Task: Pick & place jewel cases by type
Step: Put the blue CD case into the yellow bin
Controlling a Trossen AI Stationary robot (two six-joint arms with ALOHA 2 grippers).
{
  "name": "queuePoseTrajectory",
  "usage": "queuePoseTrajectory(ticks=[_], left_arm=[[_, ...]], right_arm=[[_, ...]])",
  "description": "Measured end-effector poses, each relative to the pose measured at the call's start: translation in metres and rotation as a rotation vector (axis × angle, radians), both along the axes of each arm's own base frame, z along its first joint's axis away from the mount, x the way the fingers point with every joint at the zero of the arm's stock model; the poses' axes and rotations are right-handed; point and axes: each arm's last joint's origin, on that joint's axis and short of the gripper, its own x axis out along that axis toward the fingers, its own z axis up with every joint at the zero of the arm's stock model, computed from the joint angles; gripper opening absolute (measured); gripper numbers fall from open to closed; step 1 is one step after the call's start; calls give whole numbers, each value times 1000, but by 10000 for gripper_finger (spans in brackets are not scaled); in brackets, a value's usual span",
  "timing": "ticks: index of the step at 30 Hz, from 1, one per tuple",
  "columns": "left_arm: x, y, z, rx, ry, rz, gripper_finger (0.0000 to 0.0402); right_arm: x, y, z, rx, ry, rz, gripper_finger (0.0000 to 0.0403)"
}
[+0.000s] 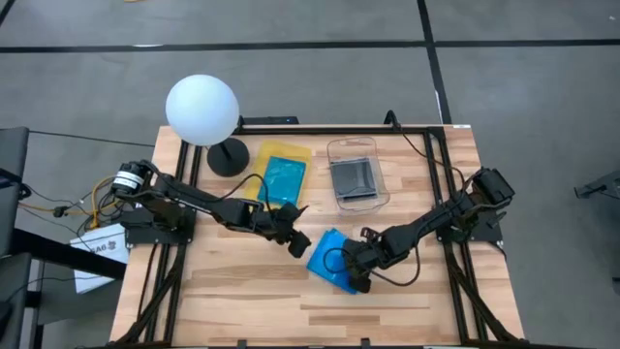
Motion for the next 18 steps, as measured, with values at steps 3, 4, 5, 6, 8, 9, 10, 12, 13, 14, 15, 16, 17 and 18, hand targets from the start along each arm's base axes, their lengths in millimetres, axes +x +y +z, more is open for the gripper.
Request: queuePoseTrajectory(ticks=[3,4,5,6,8,9,10,12,13,14,15,16,17,18], left_arm=[[0,-9,-4,-13,7,-23,226],[-1,-12,-5,-21,16,-26,226],[0,-16,-7,-34,11,-26,226],[2,-20,-9,-50,5,-24,226],[2,-29,-17,-68,28,-28,226],[4,-33,-21,-83,23,-28,226],[6,-38,-24,-102,11,-25,226],[8,-45,-31,-117,15,-29,226],[9,-47,-35,-125,9,-29,226],[11,-49,-38,-132,4,-23,226],[11,-50,-40,-132,11,-18,226],[10,-50,-42,-127,23,-14,226],[10,-50,-42,-124,25,-12,226],[11,-50,-43,-119,19,-5,226]], right_arm=[[-1,4,0,-13,-10,72,116],[-2,5,1,-19,-13,99,116],[-2,7,1,-24,-14,125,116],[-3,8,0,-34,-14,151,116],[-3,9,1,-50,-18,203,116],[-4,9,0,-57,-19,221,116],[-4,9,0,-61,-20,233,116],[-3,8,0,-61,-23,235,116],[-3,8,0,-60,-23,235,116],[-3,8,1,-59,-24,235,116],[-3,8,0,-59,-25,235,116],[-3,8,0,-60,-26,235,116],[-3,8,0,-59,-24,234,116],[-3,8,1,-57,-24,229,116]])
